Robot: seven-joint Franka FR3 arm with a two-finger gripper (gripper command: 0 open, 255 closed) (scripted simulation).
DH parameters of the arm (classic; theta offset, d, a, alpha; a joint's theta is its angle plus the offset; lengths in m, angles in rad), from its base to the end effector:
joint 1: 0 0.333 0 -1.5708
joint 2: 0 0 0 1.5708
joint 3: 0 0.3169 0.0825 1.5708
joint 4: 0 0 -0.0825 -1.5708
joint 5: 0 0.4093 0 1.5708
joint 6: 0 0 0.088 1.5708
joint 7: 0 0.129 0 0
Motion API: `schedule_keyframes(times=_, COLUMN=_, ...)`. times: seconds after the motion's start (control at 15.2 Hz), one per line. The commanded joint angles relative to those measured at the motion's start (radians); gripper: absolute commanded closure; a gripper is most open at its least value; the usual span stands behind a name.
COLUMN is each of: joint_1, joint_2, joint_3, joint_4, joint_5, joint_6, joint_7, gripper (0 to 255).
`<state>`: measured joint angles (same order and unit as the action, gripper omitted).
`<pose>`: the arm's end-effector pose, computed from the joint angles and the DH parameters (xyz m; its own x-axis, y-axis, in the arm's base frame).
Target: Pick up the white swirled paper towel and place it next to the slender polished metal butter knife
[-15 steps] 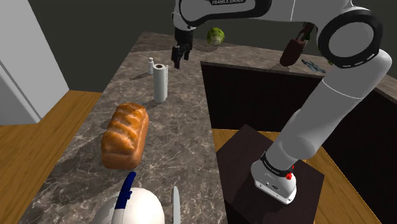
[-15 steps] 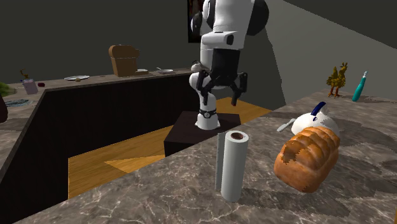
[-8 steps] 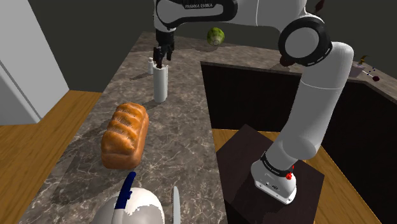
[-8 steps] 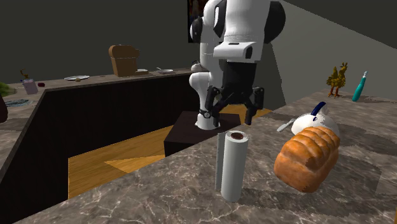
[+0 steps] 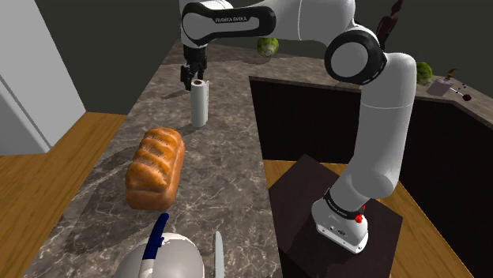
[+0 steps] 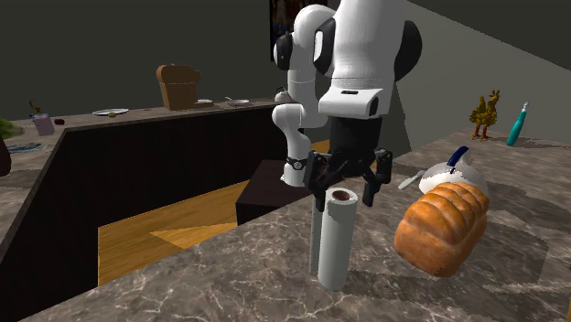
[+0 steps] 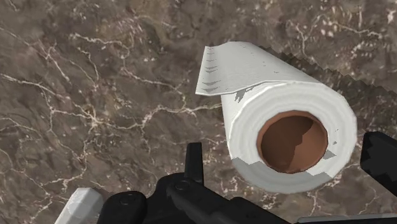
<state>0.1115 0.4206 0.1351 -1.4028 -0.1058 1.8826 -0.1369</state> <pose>0.7010 0.1510 0.4448 0.9193 0.3897 0.0555 0.3869 -0.9205 0.0556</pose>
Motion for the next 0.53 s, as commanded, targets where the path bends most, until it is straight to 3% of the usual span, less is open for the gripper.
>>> schedule_keyframes(times=0.0, joint_1=-0.001, joint_2=0.008, joint_3=-0.001, joint_4=-0.016, joint_5=-0.001, joint_6=0.025, joint_7=0.001, gripper=0)
schedule_keyframes(times=0.46, joint_1=-0.001, joint_2=0.009, joint_3=-0.001, joint_4=-0.022, joint_5=-0.002, joint_6=0.032, joint_7=0.001, gripper=0)
